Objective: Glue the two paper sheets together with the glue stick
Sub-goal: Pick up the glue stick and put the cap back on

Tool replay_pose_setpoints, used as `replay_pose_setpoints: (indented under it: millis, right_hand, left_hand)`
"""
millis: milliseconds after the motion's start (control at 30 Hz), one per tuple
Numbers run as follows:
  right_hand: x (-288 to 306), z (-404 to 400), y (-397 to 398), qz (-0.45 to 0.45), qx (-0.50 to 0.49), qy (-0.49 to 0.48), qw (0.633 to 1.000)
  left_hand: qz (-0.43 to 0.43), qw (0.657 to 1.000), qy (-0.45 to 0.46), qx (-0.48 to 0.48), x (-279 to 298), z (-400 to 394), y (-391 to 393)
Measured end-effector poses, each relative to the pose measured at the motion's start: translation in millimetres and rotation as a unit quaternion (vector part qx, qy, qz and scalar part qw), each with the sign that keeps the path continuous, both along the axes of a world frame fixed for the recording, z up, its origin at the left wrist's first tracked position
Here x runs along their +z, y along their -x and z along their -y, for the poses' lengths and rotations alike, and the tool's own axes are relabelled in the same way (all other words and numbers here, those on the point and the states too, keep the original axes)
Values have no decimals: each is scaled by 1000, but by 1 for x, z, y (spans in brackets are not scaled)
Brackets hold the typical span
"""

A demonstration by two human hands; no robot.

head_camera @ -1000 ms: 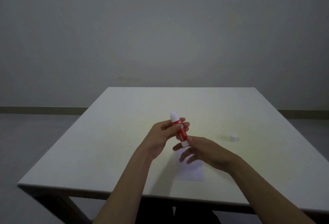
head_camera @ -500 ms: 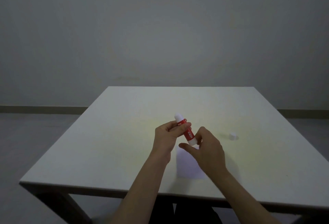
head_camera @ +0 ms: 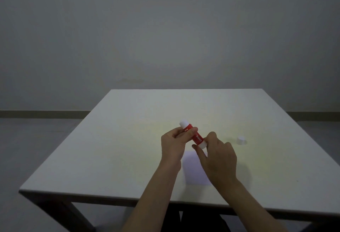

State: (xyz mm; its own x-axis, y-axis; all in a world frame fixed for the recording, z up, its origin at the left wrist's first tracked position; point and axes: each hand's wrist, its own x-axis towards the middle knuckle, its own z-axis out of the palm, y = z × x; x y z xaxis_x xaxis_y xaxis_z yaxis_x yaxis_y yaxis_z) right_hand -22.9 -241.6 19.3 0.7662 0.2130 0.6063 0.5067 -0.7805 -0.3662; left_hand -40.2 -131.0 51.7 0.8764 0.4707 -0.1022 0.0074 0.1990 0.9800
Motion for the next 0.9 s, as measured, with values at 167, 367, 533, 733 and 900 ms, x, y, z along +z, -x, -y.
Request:
replay_pose_setpoints:
  millis: [167, 367, 533, 733, 900]
  right_hand:
    - [-5, 23, -41, -75, 26, 67, 995]
    - [-30, 91, -95, -181, -178, 286, 924]
    - [-36, 95, -91, -112, -114, 276, 948]
    - [24, 50, -47, -314, 215, -299, 875]
    - [46, 24, -27, -266, 244, -256, 897]
  left_hand:
    - [21, 993, -101, 48, -4, -5, -1]
    - [43, 976, -208, 49, -13, -25, 6]
    - [28, 969, -245, 21, -19, -23, 9]
    - [34, 957, -287, 17, -17, -15, 10]
    - [43, 942, -333, 21, -12, -11, 11]
